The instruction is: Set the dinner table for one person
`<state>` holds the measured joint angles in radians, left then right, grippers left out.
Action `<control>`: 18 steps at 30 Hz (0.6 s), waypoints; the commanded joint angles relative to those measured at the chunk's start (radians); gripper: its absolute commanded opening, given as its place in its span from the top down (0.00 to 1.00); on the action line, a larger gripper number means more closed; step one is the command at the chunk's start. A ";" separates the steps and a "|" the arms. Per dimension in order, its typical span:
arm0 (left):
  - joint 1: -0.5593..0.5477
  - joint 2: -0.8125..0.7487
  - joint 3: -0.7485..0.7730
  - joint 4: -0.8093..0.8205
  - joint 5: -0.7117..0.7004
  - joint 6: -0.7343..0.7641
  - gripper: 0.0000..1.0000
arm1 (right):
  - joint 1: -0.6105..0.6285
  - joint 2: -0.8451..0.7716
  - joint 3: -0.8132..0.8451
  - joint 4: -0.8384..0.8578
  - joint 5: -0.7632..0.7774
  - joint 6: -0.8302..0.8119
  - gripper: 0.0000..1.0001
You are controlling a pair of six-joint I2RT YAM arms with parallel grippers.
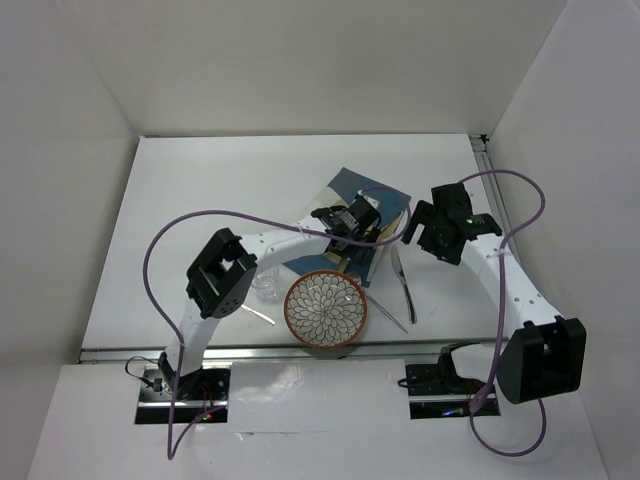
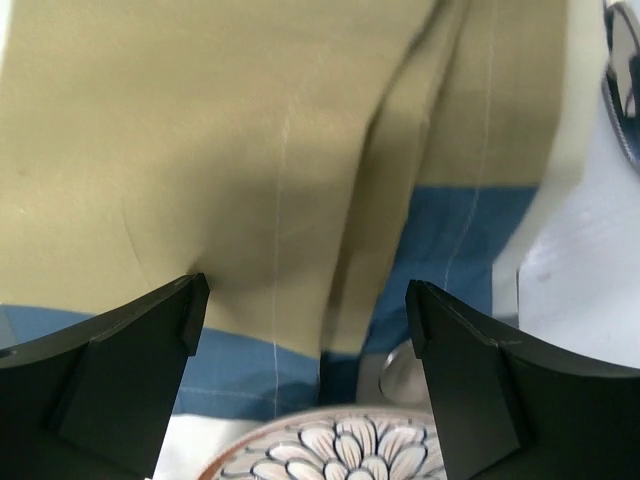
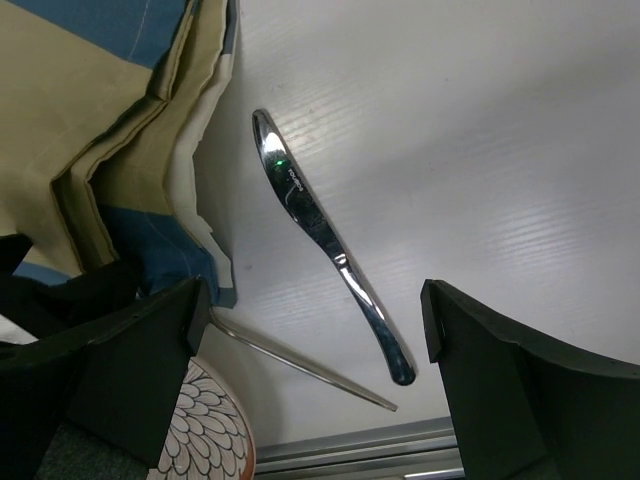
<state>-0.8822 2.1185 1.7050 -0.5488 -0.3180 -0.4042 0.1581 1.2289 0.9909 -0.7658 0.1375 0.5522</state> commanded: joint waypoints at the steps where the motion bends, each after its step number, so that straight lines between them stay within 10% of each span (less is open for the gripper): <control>1: 0.005 0.038 0.077 0.000 -0.075 -0.036 0.00 | -0.011 -0.029 -0.009 -0.003 -0.009 0.009 0.00; 11: -0.004 0.077 0.096 -0.014 -0.144 -0.058 0.01 | -0.011 -0.039 -0.034 0.008 -0.038 0.009 0.00; 18: -0.004 0.057 0.110 -0.025 -0.176 -0.038 0.35 | -0.011 -0.087 -0.147 0.111 -0.232 0.000 0.00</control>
<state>-0.8825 2.2002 1.7741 -0.5659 -0.4534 -0.4496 0.1539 1.1915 0.8841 -0.7399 0.0273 0.5533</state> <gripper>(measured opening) 0.673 0.999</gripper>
